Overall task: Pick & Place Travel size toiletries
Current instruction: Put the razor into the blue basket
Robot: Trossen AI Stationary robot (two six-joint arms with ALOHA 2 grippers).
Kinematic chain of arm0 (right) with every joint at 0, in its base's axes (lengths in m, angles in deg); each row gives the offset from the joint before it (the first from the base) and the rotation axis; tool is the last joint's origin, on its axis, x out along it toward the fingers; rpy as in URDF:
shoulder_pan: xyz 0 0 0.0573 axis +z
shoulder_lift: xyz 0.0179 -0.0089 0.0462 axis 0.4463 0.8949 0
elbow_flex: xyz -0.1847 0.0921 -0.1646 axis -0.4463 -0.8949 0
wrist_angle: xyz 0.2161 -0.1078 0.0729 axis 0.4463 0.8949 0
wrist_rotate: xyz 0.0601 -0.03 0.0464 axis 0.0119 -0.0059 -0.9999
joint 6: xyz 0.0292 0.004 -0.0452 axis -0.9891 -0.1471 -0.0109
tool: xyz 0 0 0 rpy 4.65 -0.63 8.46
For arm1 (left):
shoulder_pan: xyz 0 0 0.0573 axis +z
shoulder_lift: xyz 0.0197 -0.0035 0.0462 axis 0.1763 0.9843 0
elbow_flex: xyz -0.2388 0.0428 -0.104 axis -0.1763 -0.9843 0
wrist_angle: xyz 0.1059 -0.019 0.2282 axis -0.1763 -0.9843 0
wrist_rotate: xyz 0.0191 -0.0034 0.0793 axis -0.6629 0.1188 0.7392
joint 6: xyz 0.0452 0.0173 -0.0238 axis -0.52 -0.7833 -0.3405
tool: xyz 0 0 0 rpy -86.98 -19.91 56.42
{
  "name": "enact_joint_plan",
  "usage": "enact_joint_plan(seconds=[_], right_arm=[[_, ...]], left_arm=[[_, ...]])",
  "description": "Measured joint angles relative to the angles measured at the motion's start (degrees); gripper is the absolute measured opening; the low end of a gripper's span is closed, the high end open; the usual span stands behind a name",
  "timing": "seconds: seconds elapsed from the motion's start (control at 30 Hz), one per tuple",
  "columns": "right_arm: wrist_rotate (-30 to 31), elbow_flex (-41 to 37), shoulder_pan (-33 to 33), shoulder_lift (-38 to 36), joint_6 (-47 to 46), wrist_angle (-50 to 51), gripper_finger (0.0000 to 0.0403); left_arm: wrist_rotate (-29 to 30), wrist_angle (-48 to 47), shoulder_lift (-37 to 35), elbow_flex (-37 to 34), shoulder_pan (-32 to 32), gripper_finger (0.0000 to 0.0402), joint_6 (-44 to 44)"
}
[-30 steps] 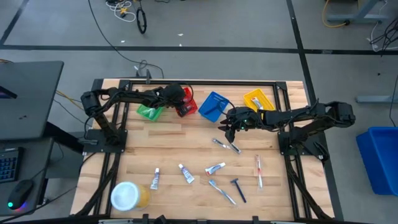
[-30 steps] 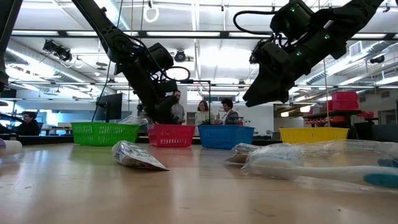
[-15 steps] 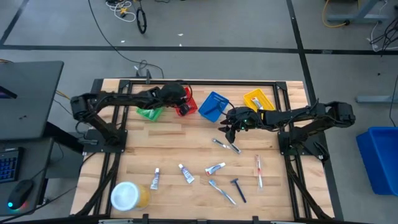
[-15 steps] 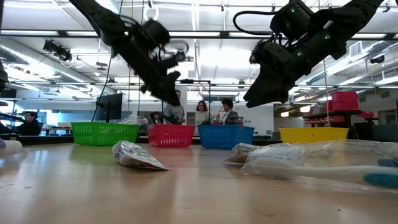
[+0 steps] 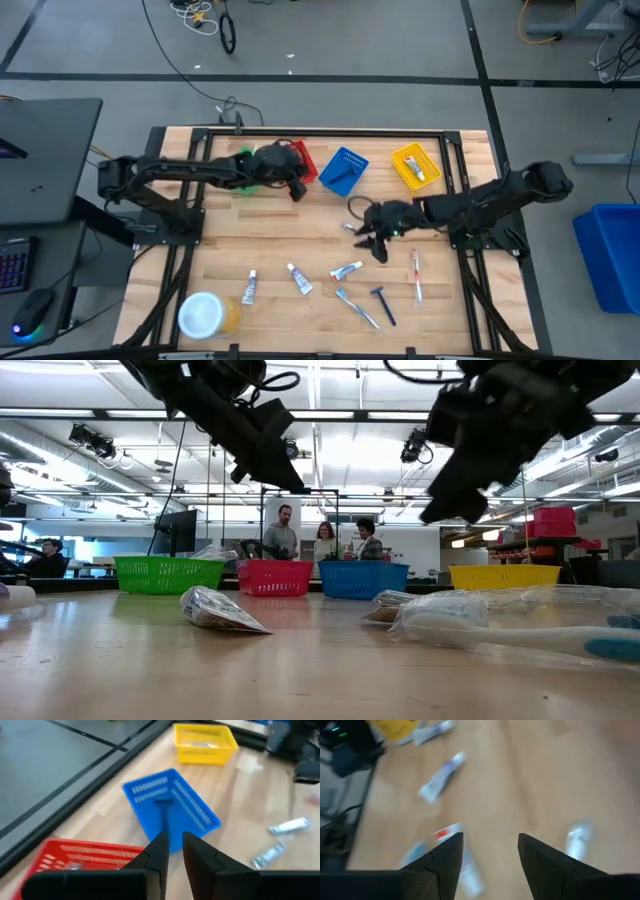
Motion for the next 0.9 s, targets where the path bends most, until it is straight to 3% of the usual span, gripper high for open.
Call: enact_joint_plan(seconds=[0.37,0.53,0.67,0.9], right_arm=[[-0.1,1.2,20.2,0.0,-35.0,1.7,0.0182],[4.1,2.8,26.2,0.0,-45.6,1.7,0.0180],[4.5,5.5,27.8,0.9,-48.6,4.9,0.0178],[-2.8,15.0,27.7,7.4,-50.4,25.0,0.0169]], left_arm=[[-0.6,0.0,0.1,0.0,-5.1,0.0056,-0.1],[-0.5,0.5,0.1,0.0,-6.1,0.0056,0.0],[-0.5,0.5,0.1,0.0,-6.6,0.0052,0.0],[-0.5,0.6,0.1,0.0,-7.6,0.0052,0.2]])
